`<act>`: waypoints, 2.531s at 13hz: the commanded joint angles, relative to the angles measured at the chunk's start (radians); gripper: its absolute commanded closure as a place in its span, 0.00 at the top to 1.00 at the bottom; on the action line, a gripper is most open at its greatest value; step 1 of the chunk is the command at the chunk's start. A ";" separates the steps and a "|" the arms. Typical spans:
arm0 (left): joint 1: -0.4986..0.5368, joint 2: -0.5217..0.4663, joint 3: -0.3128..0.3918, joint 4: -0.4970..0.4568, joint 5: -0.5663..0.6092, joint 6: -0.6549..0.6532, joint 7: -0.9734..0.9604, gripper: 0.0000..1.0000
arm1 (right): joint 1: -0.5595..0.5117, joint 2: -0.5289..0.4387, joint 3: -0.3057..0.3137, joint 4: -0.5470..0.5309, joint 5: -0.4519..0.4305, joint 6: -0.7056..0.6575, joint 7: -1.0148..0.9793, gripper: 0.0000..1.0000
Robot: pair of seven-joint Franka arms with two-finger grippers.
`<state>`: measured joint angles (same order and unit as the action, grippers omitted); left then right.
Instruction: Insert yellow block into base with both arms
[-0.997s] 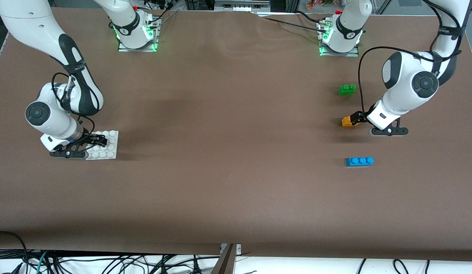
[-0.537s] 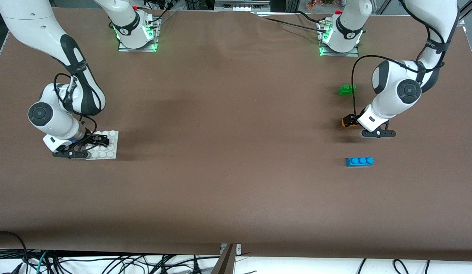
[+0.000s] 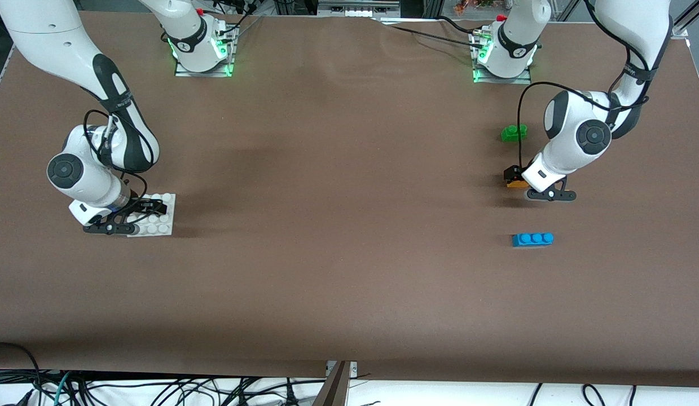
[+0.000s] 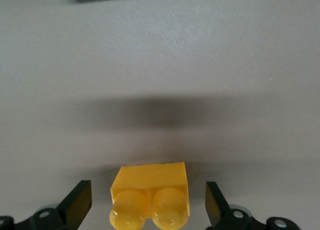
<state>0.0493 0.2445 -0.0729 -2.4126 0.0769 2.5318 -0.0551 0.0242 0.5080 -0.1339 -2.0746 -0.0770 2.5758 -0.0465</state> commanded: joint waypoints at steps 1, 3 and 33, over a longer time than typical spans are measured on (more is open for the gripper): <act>-0.002 -0.010 -0.001 -0.020 0.024 0.019 0.006 1.00 | -0.006 0.038 0.004 -0.027 0.009 0.034 -0.039 1.00; -0.002 -0.004 -0.001 -0.020 0.027 0.021 0.006 0.97 | -0.007 0.038 0.004 -0.027 0.009 0.034 -0.039 1.00; -0.002 -0.145 -0.019 0.342 -0.034 -0.545 0.006 0.29 | 0.127 0.046 0.116 -0.006 0.057 0.032 0.177 1.00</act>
<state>0.0479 0.0978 -0.0898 -2.1219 0.0713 2.0453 -0.0544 0.1047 0.5295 -0.0268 -2.0892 -0.0424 2.5887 0.0850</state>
